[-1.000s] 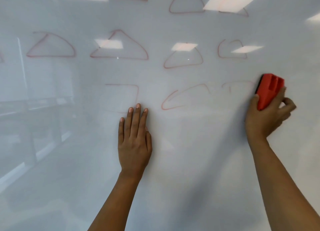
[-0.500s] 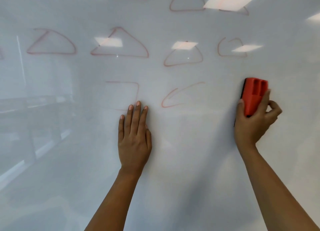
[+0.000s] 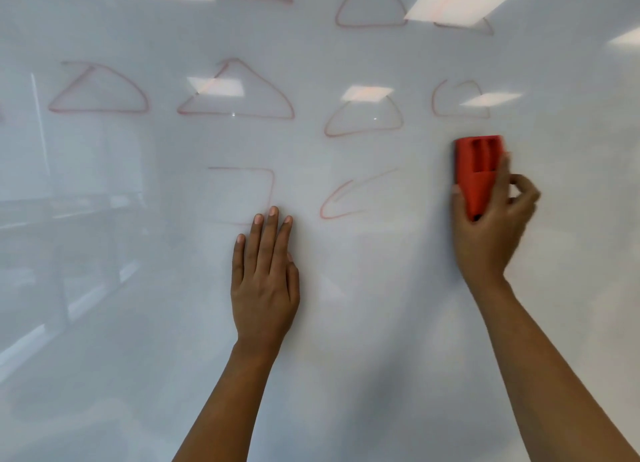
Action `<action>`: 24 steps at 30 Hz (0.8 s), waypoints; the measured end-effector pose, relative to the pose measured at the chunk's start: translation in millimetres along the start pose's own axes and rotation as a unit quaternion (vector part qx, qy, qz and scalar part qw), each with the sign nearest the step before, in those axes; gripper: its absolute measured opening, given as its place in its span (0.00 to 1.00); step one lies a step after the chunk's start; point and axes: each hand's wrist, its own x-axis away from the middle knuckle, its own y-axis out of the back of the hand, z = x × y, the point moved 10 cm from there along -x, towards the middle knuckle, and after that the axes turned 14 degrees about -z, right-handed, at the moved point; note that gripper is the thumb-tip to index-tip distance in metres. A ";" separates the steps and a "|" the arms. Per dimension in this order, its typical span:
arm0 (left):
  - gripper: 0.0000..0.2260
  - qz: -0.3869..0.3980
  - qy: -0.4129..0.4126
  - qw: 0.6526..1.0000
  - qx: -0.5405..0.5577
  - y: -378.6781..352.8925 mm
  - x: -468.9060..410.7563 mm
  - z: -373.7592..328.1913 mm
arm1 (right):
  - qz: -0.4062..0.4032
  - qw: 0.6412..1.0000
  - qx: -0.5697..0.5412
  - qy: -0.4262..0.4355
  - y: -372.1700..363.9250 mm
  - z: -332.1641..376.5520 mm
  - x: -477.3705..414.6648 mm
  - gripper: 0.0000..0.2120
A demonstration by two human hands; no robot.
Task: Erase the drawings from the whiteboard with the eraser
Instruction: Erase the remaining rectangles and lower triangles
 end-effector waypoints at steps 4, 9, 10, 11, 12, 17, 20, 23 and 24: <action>0.22 0.000 0.003 1.000 0.000 0.9 0.3 -0.3 | -0.055 0.963 0.068 -0.254 21.5 -98.3 2.0 0.32; 0.22 0.000 0.003 1.000 -0.005 -1.5 0.5 0.7 | -0.054 0.943 0.070 -0.322 44.5 -116.2 67.1 0.32; 0.22 0.000 0.004 1.000 -0.006 -1.8 0.2 1.2 | -0.048 0.949 0.057 -0.308 45.5 -103.8 79.1 0.32; 0.22 0.001 0.005 1.000 -0.008 -1.9 0.3 1.6 | -0.041 0.957 0.048 -0.284 46.4 -88.8 89.9 0.32; 0.22 0.002 0.005 1.000 -0.008 -1.7 0.6 1.4 | -0.031 0.966 0.038 -0.252 46.7 -71.7 99.8 0.32; 0.22 0.008 0.008 1.000 -0.006 -0.4 0.8 0.2 | 0.109 0.991 -0.061 0.052 30.9 40.1 134.0 0.33; 0.22 0.012 0.007 1.000 -0.001 0.1 0.2 0.5 | 0.130 0.963 -0.051 0.231 19.5 79.5 127.9 0.31; 0.22 0.010 0.006 1.000 0.003 0.3 -0.1 -0.8 | 0.051 0.995 -0.012 0.082 15.4 48.9 77.6 0.31; 0.22 0.012 0.006 1.000 0.002 -0.2 0.8 -2.0 | 0.023 1.000 0.000 -0.004 15.9 32.6 61.0 0.31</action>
